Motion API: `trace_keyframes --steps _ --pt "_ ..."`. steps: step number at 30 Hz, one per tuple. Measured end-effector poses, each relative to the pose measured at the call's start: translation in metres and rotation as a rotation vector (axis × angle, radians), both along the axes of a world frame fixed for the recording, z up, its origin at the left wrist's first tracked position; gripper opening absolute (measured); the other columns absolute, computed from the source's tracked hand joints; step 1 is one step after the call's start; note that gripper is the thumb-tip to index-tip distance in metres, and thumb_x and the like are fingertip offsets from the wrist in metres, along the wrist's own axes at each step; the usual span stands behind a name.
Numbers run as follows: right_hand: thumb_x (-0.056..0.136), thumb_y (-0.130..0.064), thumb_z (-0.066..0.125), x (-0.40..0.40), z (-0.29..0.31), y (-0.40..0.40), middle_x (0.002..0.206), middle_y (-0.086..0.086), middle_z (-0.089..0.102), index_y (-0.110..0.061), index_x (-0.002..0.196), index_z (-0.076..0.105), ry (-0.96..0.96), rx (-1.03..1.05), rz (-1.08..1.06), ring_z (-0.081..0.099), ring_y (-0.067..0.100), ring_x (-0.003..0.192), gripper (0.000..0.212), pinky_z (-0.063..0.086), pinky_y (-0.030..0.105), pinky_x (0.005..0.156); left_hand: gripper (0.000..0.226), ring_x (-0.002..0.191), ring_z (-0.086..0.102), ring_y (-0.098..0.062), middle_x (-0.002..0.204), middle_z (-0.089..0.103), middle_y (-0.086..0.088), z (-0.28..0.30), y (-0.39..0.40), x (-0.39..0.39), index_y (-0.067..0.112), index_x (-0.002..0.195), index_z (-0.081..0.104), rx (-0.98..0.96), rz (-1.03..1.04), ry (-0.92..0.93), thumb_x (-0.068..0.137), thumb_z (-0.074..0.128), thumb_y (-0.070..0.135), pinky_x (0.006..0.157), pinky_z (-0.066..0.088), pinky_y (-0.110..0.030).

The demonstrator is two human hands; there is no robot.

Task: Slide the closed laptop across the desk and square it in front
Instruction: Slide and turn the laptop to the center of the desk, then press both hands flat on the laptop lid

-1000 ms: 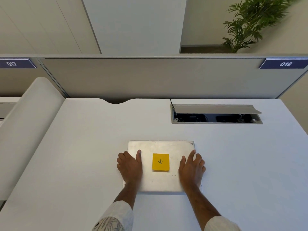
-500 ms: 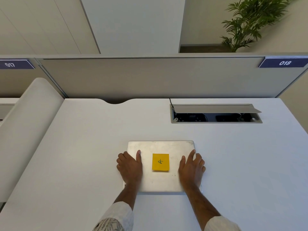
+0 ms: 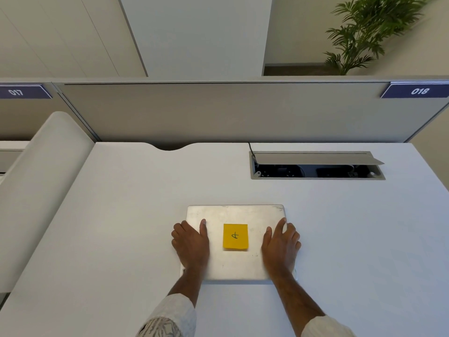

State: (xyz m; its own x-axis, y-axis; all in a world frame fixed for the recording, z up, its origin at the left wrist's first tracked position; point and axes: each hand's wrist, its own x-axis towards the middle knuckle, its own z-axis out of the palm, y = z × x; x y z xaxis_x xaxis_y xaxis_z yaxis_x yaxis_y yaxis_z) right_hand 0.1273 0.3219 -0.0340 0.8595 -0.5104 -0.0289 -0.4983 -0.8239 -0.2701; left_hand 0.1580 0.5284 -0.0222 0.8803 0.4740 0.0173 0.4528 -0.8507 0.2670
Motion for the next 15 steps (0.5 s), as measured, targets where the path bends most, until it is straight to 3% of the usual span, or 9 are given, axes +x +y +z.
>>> trace_keyframes --steps 9,15 --pt "0.098 -0.039 0.05 -0.0004 -0.0043 0.0001 0.131 0.022 0.054 -0.003 0.14 0.045 -0.013 0.012 -0.003 0.056 0.036 0.109 0.055 0.052 0.048 0.086 0.05 0.083 0.055 -0.033 0.093 0.054 -0.015 0.0015 0.0007 -0.001 0.003 0.095 0.055 -0.03 -0.003 0.021 0.095 0.053 0.052 0.067 0.047 -0.044" --pt "0.098 -0.031 0.049 0.0004 -0.0013 -0.0035 0.149 0.023 0.042 -0.002 0.142 0.042 -0.046 -0.001 0.066 0.049 0.039 0.127 0.053 0.048 0.051 0.1 0.048 0.086 0.054 -0.03 0.097 0.055 -0.012 0.0038 0.0039 -0.0067 0.006 0.101 0.054 -0.011 -0.046 0.043 0.095 0.05 0.054 0.068 0.046 -0.042"
